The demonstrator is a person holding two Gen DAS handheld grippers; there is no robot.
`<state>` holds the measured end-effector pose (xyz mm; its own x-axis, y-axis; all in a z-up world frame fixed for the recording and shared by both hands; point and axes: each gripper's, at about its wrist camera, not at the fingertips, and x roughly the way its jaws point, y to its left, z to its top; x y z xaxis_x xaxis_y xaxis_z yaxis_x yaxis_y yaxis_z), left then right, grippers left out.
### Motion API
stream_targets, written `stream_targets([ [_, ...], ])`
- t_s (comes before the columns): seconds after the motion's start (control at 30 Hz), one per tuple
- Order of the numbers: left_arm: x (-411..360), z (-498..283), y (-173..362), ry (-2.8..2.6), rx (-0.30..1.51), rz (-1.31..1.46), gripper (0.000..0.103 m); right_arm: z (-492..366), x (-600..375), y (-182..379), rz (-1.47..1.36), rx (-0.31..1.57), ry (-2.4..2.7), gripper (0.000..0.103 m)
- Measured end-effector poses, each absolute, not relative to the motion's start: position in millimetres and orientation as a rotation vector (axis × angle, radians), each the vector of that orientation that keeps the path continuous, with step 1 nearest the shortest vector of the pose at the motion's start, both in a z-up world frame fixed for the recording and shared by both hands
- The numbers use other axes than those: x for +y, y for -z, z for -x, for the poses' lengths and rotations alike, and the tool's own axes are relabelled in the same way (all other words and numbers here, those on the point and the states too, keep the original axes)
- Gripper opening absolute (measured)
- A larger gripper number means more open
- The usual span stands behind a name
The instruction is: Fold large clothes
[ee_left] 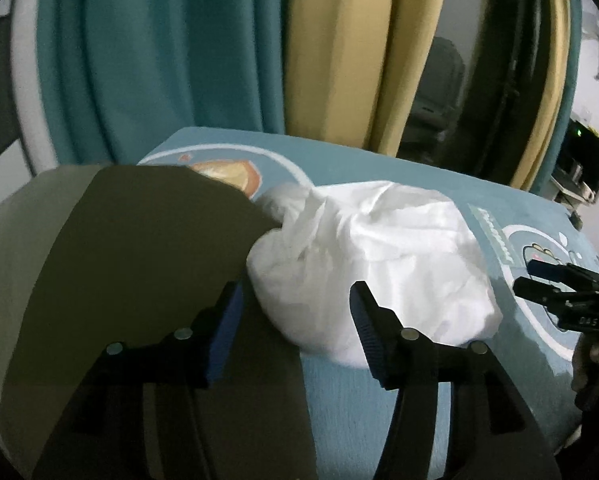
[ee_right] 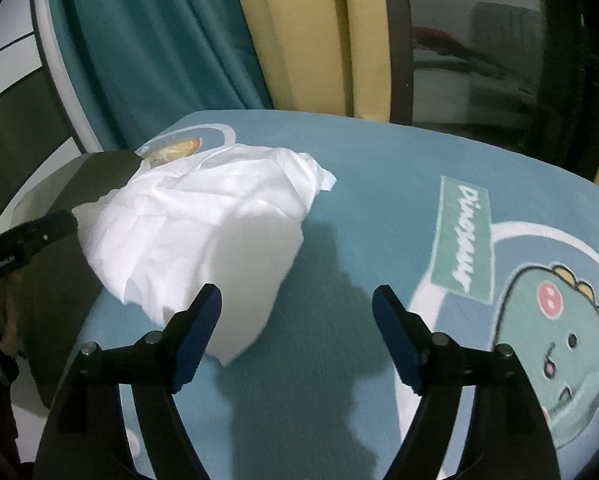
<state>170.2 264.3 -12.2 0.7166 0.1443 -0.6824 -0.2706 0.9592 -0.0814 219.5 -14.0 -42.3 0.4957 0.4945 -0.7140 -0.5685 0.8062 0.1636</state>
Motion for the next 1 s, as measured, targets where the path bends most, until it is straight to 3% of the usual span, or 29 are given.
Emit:
stream_targets([
  [1.0, 127, -116, 26, -0.048, 0.723, 0.118, 0.059, -131, -150, 40, 0.027, 0.803, -0.466, 0.081],
])
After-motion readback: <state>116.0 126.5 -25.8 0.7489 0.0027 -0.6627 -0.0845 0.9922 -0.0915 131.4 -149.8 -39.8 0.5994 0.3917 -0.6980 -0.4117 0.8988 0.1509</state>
